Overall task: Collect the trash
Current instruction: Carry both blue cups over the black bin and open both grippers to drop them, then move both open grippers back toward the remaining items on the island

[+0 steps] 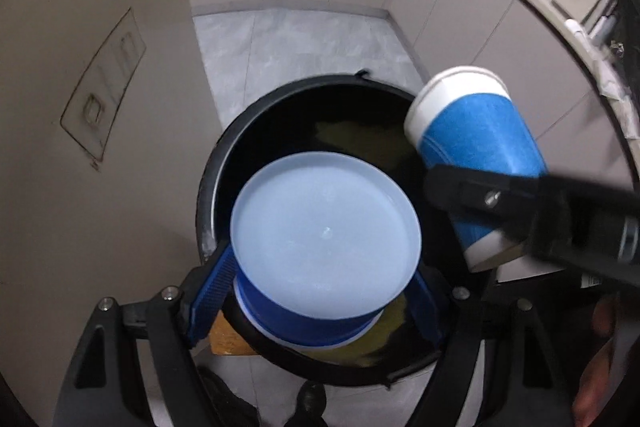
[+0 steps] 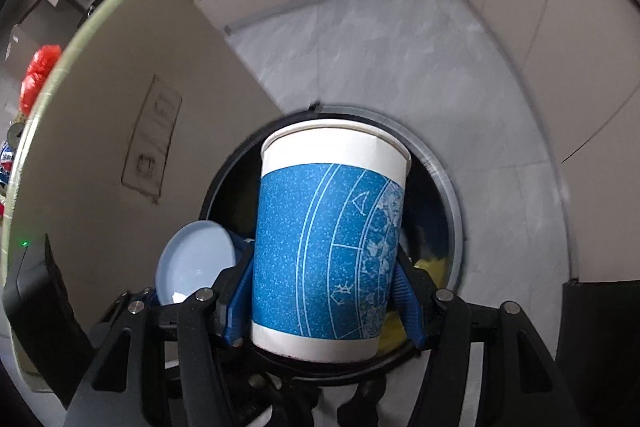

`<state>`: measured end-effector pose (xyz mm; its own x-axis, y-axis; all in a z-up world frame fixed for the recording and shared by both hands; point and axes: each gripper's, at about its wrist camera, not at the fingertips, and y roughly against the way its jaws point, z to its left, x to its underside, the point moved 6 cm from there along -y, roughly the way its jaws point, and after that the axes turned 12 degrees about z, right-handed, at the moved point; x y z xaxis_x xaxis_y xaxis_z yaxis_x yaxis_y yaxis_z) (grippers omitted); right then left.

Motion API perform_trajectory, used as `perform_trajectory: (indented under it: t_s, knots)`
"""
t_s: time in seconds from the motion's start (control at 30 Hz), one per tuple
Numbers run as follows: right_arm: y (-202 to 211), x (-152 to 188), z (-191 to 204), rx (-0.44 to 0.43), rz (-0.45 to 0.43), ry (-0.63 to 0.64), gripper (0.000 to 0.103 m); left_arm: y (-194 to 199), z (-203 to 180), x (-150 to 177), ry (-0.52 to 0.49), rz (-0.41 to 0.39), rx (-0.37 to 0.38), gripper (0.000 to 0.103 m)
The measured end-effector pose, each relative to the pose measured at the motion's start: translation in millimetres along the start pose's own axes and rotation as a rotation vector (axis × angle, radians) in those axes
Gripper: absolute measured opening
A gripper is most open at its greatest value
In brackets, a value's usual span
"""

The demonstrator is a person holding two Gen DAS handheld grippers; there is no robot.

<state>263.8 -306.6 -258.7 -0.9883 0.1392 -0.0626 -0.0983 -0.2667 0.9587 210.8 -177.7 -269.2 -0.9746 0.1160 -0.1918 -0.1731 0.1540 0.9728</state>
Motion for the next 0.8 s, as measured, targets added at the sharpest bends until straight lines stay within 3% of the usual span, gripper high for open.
perform_trajectory:
  t_s: [0.03,0.07,0.3,0.63,0.8]
  knots:
    - [1.8,-2.4,-5.9,0.028,-0.006,-0.023,0.095,-0.8,6.3,2.6,0.019,0.014,-0.036,0.09]
    - [11.3,-5.0,-12.7,0.026,-0.04,-0.033,0.103,1.3,9.8,2.4,0.026,0.015,-0.039,0.1]
    - [68.3,-7.5,-32.9,0.062,-0.138,-0.079,0.103,51.7,17.7,3.1,0.034,-0.052,-0.042,0.101]
    - [119.9,-2.7,2.2,0.087,-0.209,-0.021,0.103,116.1,32.9,-15.5,0.028,-0.143,-0.055,0.101]
    - [156.0,-1.6,28.6,0.089,-0.269,0.022,0.103,158.0,49.1,-19.8,0.045,-0.225,-0.061,0.101]
